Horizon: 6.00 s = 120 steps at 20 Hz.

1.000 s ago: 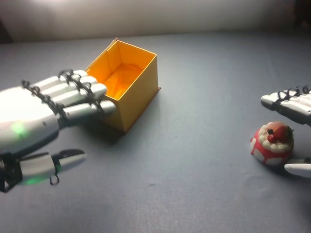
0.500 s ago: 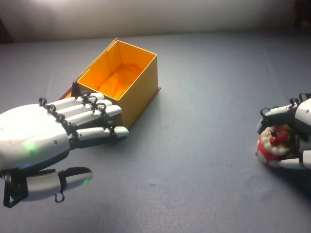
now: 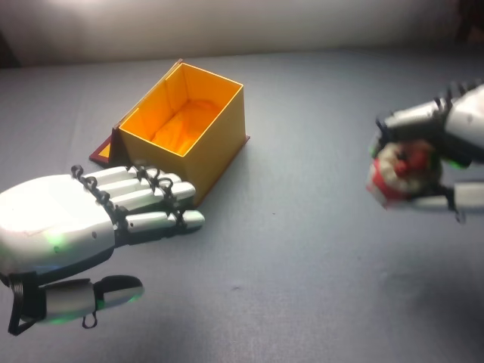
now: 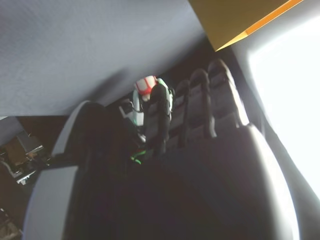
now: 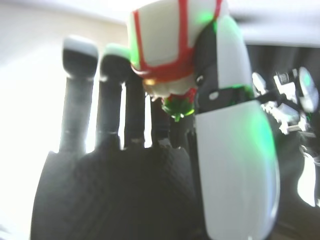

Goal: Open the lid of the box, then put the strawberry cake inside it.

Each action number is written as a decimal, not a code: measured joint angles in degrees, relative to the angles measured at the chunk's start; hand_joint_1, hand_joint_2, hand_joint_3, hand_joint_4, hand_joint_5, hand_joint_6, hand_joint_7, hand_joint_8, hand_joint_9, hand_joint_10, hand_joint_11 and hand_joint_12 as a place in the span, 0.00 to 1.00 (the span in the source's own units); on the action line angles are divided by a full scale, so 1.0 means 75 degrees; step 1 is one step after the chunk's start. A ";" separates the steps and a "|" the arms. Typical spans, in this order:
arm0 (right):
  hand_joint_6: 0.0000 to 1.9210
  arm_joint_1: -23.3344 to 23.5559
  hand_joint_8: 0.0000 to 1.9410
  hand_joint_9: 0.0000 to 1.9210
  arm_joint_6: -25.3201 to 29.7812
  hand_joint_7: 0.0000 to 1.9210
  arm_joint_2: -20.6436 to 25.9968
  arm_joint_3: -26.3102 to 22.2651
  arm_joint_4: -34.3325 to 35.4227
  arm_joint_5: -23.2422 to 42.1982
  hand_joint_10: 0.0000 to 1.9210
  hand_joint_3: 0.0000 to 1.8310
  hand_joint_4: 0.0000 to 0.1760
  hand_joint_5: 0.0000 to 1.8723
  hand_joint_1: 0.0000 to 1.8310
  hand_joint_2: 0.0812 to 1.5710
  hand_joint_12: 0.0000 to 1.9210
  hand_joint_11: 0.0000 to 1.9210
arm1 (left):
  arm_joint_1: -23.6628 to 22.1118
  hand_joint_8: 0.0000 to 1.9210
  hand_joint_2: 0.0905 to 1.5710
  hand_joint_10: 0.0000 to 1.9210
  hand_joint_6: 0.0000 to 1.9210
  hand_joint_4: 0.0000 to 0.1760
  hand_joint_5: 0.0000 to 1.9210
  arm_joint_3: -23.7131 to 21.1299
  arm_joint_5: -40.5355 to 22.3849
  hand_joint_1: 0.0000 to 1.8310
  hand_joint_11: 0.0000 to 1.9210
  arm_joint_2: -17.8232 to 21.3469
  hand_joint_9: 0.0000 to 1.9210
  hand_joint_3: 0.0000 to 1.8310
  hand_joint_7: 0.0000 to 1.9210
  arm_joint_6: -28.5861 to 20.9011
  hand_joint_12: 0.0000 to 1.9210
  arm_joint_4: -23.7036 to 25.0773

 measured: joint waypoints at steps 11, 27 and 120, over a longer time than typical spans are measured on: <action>0.59 0.2218 0.84 0.54 0.0015 0.40 -0.1580 0.1387 -0.0851 -0.0796 1.00 0.00 0.00 0.42 0.65 0.77 1.00 0.64 | -0.0128 0.00 0.95 0.00 0.00 0.06 0.09 0.0082 -0.0323 0.23 0.00 -0.0146 0.01 0.00 0.01 -0.0131 0.12 0.0102; 0.63 0.3620 0.78 0.27 0.0017 0.34 -0.3972 0.3439 -0.1373 -0.2602 0.62 0.00 0.00 0.44 0.64 0.78 0.92 0.19 | -0.1163 0.00 0.93 0.01 0.00 0.06 0.10 0.0784 0.0163 0.25 0.00 -0.1058 0.04 0.00 0.02 -0.1565 0.22 0.2008; 0.00 -0.3246 0.00 0.00 -0.0860 0.00 0.2226 -0.2273 0.1719 0.6391 0.00 0.01 0.54 0.00 0.13 0.94 0.04 0.00 | 0.1617 0.00 0.99 0.00 0.00 0.78 0.01 -0.0300 -0.5735 0.33 0.00 0.0108 0.02 0.01 0.00 0.1536 0.17 -0.4570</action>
